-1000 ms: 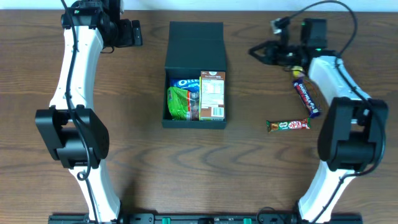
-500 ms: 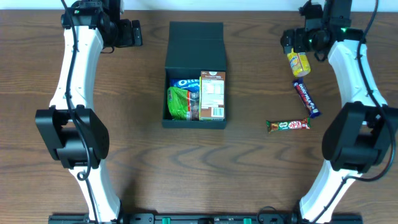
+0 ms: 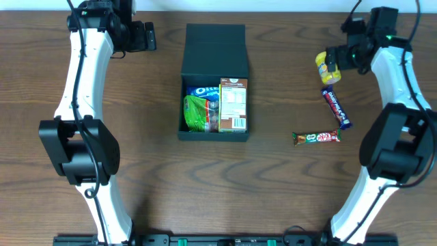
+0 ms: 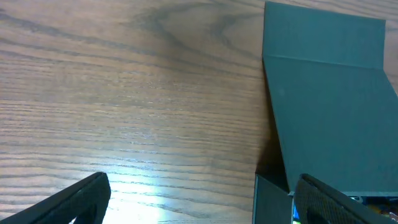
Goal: Pack container
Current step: 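Grasp the yellow Mentos bottle with the right gripper and lift it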
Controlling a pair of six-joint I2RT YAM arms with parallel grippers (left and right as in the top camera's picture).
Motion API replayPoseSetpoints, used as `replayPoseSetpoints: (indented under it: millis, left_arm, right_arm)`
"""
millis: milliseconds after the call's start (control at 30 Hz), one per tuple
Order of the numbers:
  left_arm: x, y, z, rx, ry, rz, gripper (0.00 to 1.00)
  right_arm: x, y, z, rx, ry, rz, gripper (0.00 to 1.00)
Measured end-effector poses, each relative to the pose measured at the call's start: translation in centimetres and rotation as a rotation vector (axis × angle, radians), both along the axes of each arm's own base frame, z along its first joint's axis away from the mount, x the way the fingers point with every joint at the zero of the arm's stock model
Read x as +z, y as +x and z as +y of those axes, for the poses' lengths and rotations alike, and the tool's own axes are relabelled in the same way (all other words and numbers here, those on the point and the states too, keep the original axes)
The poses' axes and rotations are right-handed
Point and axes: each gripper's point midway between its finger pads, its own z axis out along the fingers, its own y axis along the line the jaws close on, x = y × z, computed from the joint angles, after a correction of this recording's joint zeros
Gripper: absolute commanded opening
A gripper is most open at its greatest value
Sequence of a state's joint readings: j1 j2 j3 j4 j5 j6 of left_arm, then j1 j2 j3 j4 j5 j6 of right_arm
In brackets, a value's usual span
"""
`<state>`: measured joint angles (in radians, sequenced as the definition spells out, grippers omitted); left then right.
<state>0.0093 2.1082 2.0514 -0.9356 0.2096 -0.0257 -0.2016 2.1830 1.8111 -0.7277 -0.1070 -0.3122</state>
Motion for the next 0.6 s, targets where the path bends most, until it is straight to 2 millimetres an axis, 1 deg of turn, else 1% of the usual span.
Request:
replayPoseSetpoints:
  millis: [133,367,600]
  left_arm:
    - [0.0,0.0,0.0,0.0,0.0,0.0,0.96]
    - [0.0,0.0,0.0,0.0,0.0,0.0,0.95]
    - [0.0,0.0,0.0,0.0,0.0,0.0,0.96]
  right_arm:
    - [-1.6,-0.4,0.1,0.008,0.005,0.041,0.99]
    - [-3.0,-0.9,0.2,0.013,0.011,0.079,0.99]
    - [-5.8,-1.5,0.4,0.014,0.024,0.143,0.99]
